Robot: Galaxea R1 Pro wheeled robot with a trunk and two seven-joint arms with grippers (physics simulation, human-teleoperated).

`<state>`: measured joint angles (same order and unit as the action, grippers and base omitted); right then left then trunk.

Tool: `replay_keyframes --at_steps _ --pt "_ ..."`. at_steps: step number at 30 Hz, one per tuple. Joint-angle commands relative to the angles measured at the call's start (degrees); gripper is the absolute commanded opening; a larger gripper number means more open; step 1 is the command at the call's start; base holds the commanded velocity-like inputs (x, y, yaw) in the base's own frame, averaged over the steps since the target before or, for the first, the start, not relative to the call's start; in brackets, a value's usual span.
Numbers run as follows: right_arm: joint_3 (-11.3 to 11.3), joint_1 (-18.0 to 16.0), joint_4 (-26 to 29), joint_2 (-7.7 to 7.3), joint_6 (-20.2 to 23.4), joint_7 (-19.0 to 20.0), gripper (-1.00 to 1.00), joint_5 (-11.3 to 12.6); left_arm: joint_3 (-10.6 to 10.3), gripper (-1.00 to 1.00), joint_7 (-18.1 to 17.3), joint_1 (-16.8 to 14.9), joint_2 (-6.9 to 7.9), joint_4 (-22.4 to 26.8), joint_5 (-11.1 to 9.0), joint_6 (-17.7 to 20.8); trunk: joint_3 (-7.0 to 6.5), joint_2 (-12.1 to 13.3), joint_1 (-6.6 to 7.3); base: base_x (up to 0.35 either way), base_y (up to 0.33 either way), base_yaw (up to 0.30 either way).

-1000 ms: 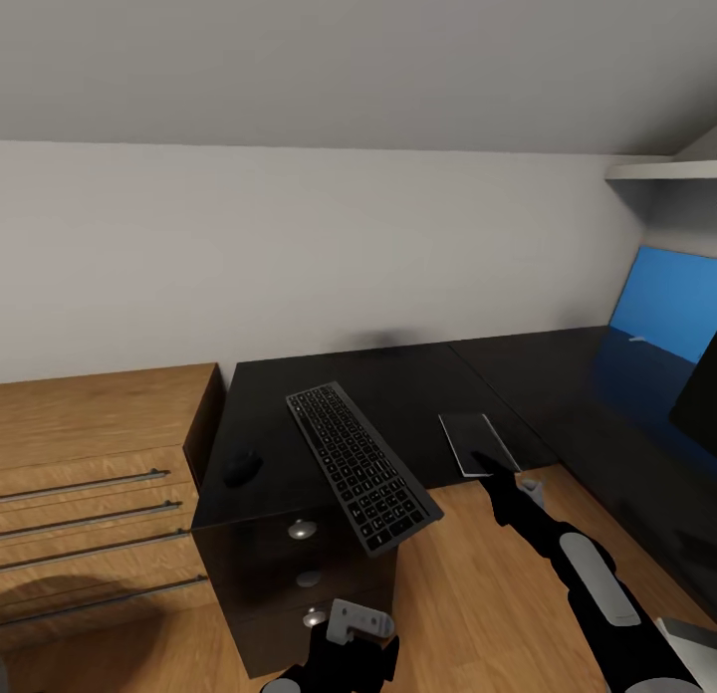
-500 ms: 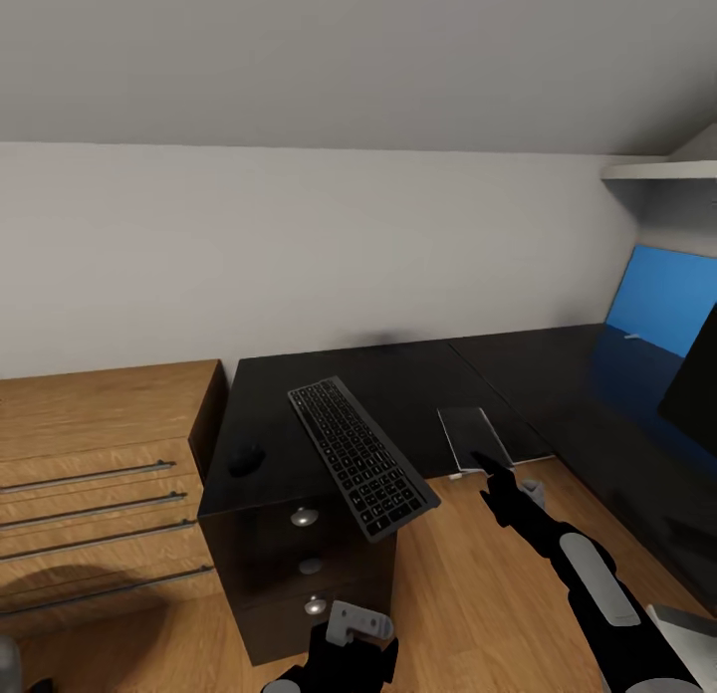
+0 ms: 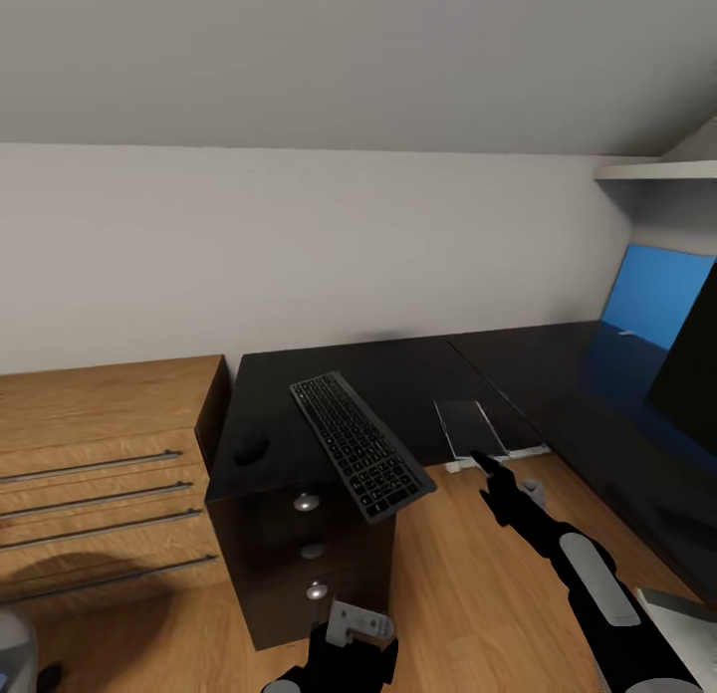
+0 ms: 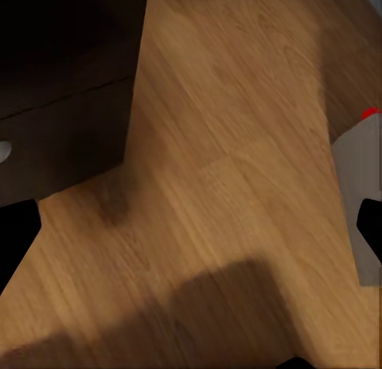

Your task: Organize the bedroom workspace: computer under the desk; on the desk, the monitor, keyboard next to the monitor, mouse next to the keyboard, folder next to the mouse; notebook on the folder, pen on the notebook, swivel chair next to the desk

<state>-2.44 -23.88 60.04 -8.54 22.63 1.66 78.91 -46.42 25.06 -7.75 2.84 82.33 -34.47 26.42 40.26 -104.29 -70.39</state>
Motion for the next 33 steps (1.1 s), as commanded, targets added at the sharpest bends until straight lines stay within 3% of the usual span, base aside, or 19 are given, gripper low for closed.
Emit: replay_keyframes --at_steps 1,8,14,23,33 --pt "-0.1 0.0 0.0 0.01 0.3 0.1 1.00 0.2 -0.2 1.00 0.6 -0.1 0.05 0.1 -0.6 0.0 0.05 0.0 0.03 -0.254 -0.025 0.000" --pt "-0.1 0.0 -0.1 -0.04 0.3 0.1 1.00 0.1 0.0 1.00 0.6 -0.1 0.06 0.1 -0.6 0.0 0.05 0.0 0.03 -0.118 -0.015 0.000" --pt "-0.2 0.0 -0.2 -0.07 0.2 0.1 1.00 0.1 0.2 1.00 0.8 -0.1 0.06 -0.2 -0.6 0.0 -1.02 2.4 1.35 -0.015 -0.002 0.000" --pt "-0.3 0.0 -0.5 -0.21 0.1 0.0 1.00 -0.1 2.4 1.00 0.9 -0.1 -0.08 -4.4 -0.4 0.0 -2.64 6.0 3.33 -0.001 0.000 0.000" --pt "-0.4 0.0 -0.5 -0.33 0.0 0.0 1.00 -0.2 2.8 1.00 0.7 -0.1 -0.11 -4.8 -0.3 0.0 -4.43 10.0 5.52 0.000 0.000 0.000"
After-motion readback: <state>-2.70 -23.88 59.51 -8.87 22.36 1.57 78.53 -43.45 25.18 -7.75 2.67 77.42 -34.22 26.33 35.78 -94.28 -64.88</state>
